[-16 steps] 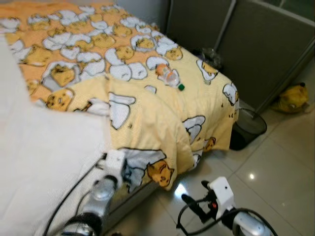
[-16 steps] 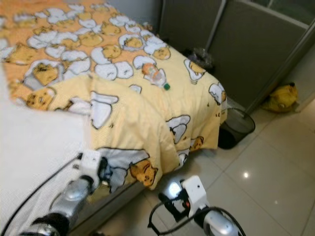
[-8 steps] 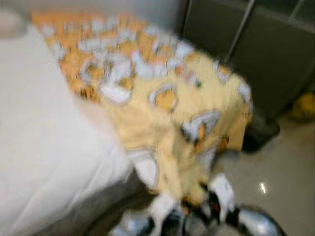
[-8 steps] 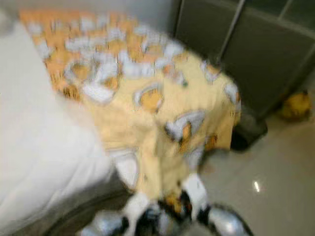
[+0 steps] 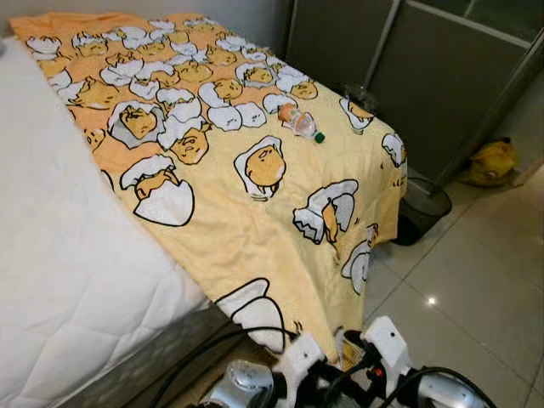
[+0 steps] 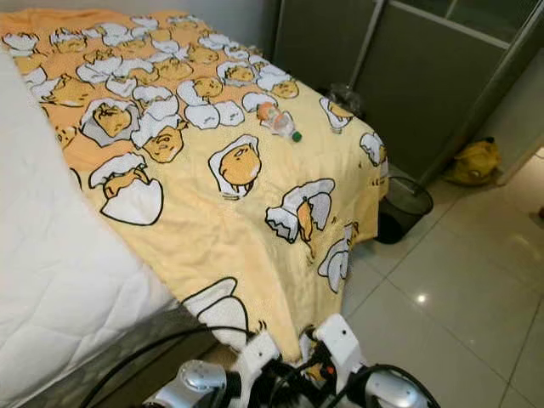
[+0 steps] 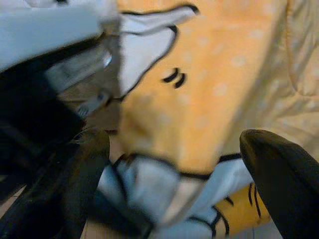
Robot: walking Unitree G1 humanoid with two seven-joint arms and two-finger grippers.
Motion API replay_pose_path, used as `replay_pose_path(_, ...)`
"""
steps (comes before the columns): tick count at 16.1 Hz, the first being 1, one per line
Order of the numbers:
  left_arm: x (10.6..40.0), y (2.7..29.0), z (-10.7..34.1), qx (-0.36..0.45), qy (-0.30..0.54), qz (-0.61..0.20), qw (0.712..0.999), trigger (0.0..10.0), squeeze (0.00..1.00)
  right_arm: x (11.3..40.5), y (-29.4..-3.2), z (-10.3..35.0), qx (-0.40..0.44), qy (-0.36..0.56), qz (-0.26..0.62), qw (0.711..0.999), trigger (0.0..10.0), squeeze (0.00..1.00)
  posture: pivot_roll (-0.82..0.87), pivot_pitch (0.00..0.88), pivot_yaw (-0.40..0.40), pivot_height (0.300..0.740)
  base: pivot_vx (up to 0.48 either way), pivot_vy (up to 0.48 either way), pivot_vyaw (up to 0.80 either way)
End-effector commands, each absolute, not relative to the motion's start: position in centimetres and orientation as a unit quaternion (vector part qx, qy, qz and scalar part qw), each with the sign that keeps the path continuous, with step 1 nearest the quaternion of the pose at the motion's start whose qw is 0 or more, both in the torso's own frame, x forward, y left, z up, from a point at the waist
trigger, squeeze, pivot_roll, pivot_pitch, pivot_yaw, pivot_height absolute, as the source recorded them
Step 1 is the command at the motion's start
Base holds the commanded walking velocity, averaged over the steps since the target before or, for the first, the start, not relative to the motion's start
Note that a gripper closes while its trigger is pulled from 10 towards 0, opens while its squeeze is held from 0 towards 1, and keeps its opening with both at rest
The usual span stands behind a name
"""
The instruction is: Clean up the room
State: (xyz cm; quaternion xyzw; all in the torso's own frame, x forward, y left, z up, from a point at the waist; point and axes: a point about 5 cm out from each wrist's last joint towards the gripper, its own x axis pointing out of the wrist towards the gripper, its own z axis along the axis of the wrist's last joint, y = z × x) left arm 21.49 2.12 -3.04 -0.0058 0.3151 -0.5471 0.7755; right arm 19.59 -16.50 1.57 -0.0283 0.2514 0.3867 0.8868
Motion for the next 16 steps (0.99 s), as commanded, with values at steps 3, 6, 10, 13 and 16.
replay_pose_path(3,21.9,2.9,-3.0,-0.007,0.296,-0.519,0.802,10.0,0.0,19.4,-16.4,1.6,-0.027,0.256,0.381,0.888,10.0,0.0,0.04,0.108,-0.121,0.74,0.0,0.0,0.0)
replay_pose_path(6,20.8,3.2,-3.8,0.009,0.308,-0.525,0.794,10.0,0.0,19.3,-16.1,1.5,-0.023,0.259,0.385,0.885,10.0,0.0,0.05,0.116,-0.121,0.74,-0.431,0.0,0.0)
replay_pose_path(10,19.2,1.7,-4.0,0.009,0.331,-0.579,0.745,10.0,0.0,19.4,-16.5,1.7,-0.024,0.261,0.389,0.883,10.0,0.0,0.05,0.118,-0.127,0.74,0.0,0.0,0.0)
replay_pose_path(13,20.1,-2.4,-1.5,-0.21,0.365,-0.572,0.704,10.0,0.0,19.8,-16.9,2.0,-0.03,0.264,0.394,0.88,10.0,0.0,0.04,0.114,-0.127,0.74,0.0,0.0,0.0)
replay_pose_path(16,19.5,-4.1,-0.8,-0.167,0.354,-0.617,0.682,10.0,0.0,21.0,-17.3,3.1,-0.009,0.246,0.376,0.893,10.0,0.0,0.03,0.11,-0.119,0.74,0.0,0.0,0.0)
